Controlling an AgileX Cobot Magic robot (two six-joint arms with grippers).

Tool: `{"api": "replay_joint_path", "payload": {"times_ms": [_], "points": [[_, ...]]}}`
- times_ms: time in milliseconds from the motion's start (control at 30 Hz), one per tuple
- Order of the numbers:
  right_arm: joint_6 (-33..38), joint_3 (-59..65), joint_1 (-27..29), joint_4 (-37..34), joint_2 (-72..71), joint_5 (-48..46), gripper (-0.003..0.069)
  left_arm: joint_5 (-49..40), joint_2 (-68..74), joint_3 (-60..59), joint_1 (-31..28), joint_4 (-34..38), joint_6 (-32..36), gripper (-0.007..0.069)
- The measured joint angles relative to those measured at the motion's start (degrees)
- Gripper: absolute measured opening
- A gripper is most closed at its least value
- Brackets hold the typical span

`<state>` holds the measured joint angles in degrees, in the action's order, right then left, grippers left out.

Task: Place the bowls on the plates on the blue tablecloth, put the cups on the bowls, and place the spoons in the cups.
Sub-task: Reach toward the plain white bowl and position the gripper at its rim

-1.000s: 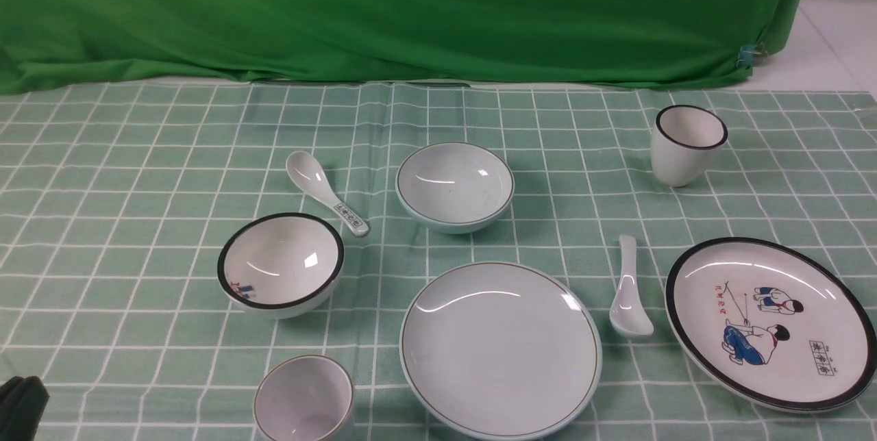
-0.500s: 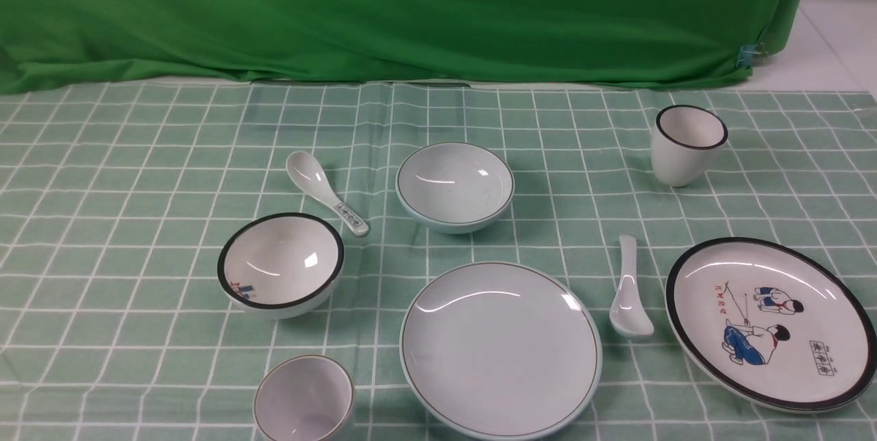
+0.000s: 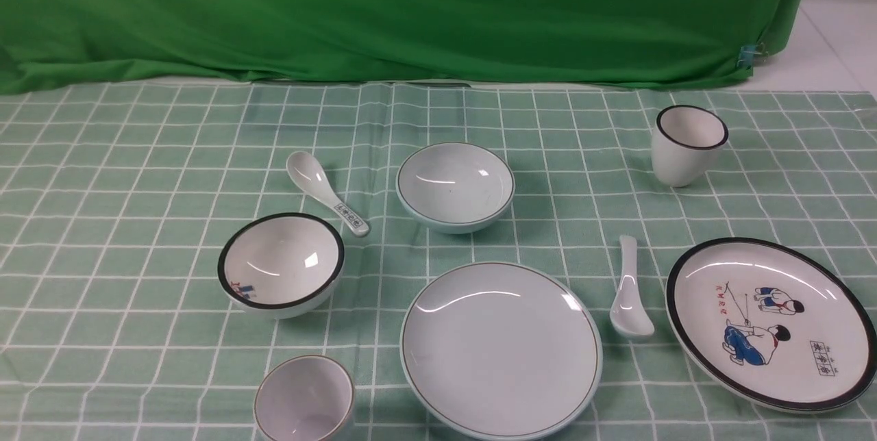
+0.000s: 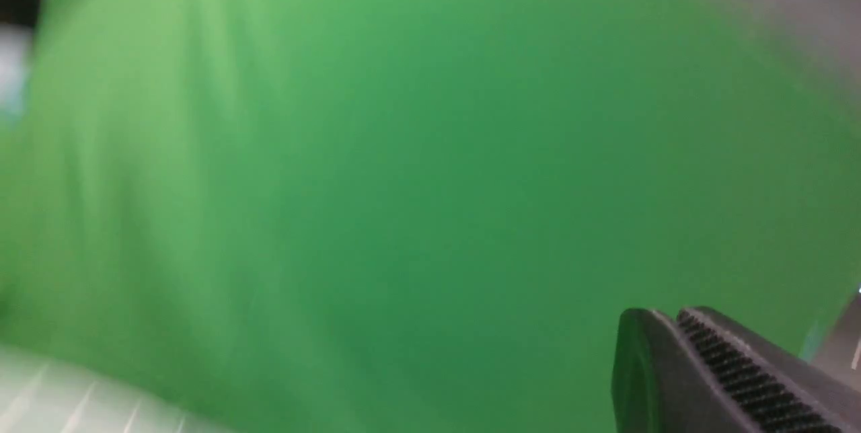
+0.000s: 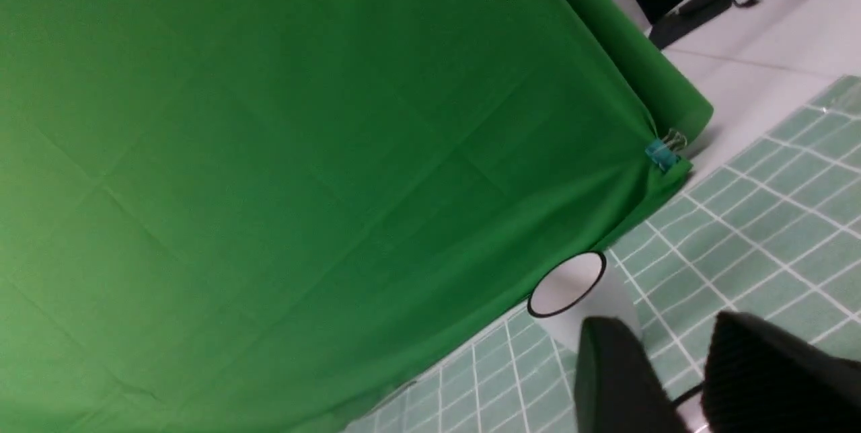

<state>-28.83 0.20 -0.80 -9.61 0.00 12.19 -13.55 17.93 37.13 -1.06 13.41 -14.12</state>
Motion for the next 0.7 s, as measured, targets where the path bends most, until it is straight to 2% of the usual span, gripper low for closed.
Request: {"api": "replay_joint_path", "payload": {"times_ms": [33, 133, 233, 367, 467, 500, 633, 700], "points": [[0.00, -0.11, -0.16, 0.06, 0.05, -0.20, 0.0244, -1.37, 1.47, 0.69, 0.00, -0.10, 0.31, 0.0019], [3.04, -7.02, -2.69, 3.32, 2.07, -10.16, 0.0192, -23.41, 14.48, 10.41, 0.00, -0.02, 6.48, 0.0019], [9.16, -15.98, -5.25, 4.38, 6.78, -18.28, 0.0110, -32.65, 23.40, 14.63, 0.00, 1.11, 11.43, 0.0019], [18.39, -28.28, -9.13, 4.93, 17.85, -29.42, 0.0031, -37.36, 32.93, 16.67, 0.00, 5.22, 17.33, 0.0019], [28.29, -44.00, -13.75, 5.05, 33.49, -47.05, 0.0020, -38.05, 41.03, 17.17, 0.63, 10.72, 23.73, 0.0015], [28.83, -44.69, -13.89, 5.05, 35.02, -47.89, 0.0020, -38.05, 41.64, 17.28, 0.72, 10.85, 23.81, 0.0013], [35.42, -56.58, -15.67, 5.07, 50.59, -62.47, 0.0020, -39.89, 49.54, 23.54, 4.85, 9.74, 22.54, 0.0002], [35.90, -58.24, -15.74, 5.07, 54.06, -64.23, 0.0020, -41.36, 52.24, 27.18, 6.56, 8.23, 20.97, 0.0001]]}}
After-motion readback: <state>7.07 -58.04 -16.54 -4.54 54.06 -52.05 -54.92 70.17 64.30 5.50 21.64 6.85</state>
